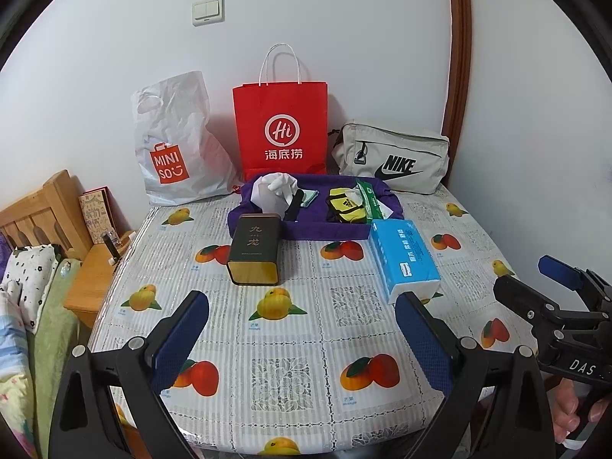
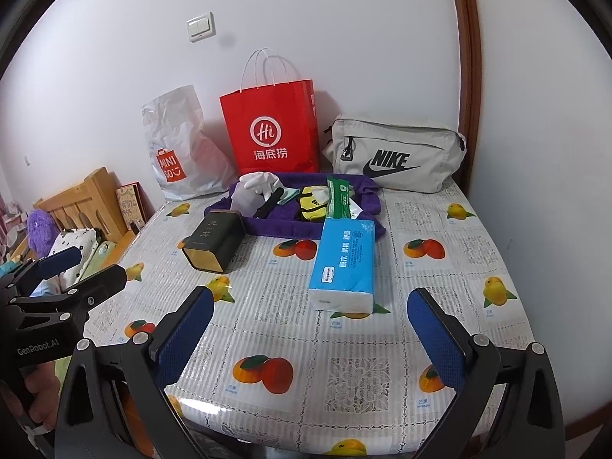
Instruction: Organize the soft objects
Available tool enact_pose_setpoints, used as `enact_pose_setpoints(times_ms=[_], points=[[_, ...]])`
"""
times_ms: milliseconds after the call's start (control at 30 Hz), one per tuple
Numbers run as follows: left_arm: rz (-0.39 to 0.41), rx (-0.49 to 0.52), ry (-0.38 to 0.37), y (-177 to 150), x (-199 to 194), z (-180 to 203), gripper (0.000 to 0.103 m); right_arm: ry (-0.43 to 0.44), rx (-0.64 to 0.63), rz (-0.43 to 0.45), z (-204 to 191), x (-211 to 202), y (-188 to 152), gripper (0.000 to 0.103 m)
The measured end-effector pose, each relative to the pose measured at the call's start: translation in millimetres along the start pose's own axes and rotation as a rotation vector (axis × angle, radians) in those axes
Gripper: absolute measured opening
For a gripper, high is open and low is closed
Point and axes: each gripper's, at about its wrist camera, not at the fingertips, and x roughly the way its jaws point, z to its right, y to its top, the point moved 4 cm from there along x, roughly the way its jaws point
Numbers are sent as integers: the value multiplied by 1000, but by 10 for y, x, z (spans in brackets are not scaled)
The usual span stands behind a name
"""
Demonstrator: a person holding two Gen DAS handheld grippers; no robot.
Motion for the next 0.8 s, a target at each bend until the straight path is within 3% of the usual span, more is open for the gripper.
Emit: enact_pose_setpoints(times_ms=[800], points=[[10,3,-12,-1,-45,23,99,0,-4,7,-8,-22,7,100]])
